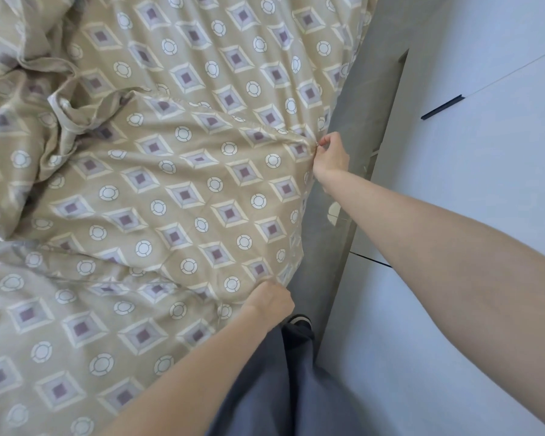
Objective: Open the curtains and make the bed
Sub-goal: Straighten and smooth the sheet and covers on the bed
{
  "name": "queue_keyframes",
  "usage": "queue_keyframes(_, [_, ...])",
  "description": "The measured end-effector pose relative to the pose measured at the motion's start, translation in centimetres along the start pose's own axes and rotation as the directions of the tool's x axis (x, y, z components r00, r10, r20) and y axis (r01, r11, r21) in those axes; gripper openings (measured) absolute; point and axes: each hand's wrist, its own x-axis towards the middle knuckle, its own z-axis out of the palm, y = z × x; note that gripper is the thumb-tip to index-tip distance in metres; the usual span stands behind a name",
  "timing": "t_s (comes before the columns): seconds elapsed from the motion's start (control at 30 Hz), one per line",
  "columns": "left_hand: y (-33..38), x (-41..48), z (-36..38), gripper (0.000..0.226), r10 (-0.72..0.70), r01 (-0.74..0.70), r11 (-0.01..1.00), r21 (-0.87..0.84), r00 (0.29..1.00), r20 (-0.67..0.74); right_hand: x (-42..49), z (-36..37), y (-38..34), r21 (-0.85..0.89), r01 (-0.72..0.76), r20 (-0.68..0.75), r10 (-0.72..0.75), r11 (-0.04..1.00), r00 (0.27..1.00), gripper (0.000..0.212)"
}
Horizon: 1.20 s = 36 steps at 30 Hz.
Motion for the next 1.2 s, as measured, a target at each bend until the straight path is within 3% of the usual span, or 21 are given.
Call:
queue_keyframes(0.07, [-0.1, 0.1, 1.2, 0.029, -0.009, 0.006, 0.997, -0.074, 0.999, -0.036, -0.1, 0.1, -0.3, 0.041, -0.012, 0.033, 0.011, 0.999, 0.999, 0.016])
queue_keyframes(0.17, [-0.4, -0.9, 2.3, 0.026, -0.079, 0.028, 0.948, -0.318, 0.986, -0.147, -0.8, -0.3, -1.0, -0.044, 0.084, -0.02, -0.085, 0.995, 0.996, 0.026])
queue_keyframes(0.27, [-1.8, -2.4, 1.8, 0.026, -0.298, 0.104, 0.787, -0.608, 0.927, -0.228, -2.1, -0.3, -1.7, -0.038, 0.095, -0.114, -0.099, 0.995, 0.989, 0.017])
queue_keyframes(0.37, [-4.2, -3.7, 1.5, 0.026, -0.549, 0.181, 0.601, -0.778, 0.802, -0.237, -3.5, 0.3, -3.0, 0.099, 0.046, -0.034, -0.042, 0.994, 0.999, 0.007])
queue_keyframes(0.53, [-8.2, -6.0, 2.3, 0.023, -0.802, 0.247, 0.251, -0.936, 0.594, -0.058, -5.4, 1.8, -5.9, -0.007, 0.225, 0.095, -0.223, 0.974, 0.97, 0.007])
queue_keyframes(0.67, [-10.3, -8.6, 4.3, 0.022, -0.898, 0.208, -0.086, -0.974, 0.408, 0.166, -6.5, 4.1, -8.9, -0.12, 0.419, 0.254, -0.38, 0.9, 0.89, 0.015])
queue_keyframes(0.7, [-10.9, -9.5, 5.1, 0.022, -0.907, 0.185, -0.176, -0.967, 0.352, 0.232, -6.9, 5.2, -9.9, -0.148, 0.477, 0.298, -0.421, 0.867, 0.857, 0.017])
queue_keyframes(0.83, [-12.7, -11.9, 7.1, 0.027, -0.913, 0.113, -0.378, -0.919, 0.121, 0.39, -7.5, 7.7, -12.8, -0.239, 0.6, 0.364, -0.502, 0.764, 0.784, 0.025])
queue_keyframes(0.93, [-14.2, -13.9, 8.4, 0.031, -0.826, 0.026, -0.563, -0.826, -0.034, 0.562, -8.3, 10.2, -15.8, -0.265, 0.666, 0.412, -0.543, 0.697, 0.732, 0.03])
queue_keyframes(1.03, [-16.1, -15.1, 10.1, 0.045, -0.691, -0.137, -0.708, -0.693, -0.07, 0.719, -8.7, 12.6, -19.1, -0.276, 0.734, 0.485, -0.57, 0.62, 0.663, 0.034])
queue_keyframes(1.2, [-19.8, -15.9, 10.6, 0.074, -0.366, -0.449, -0.806, -0.385, -0.133, 0.921, -8.8, 15.5, -23.5, -0.249, 0.82, 0.594, -0.587, 0.516, 0.55, 0.046])
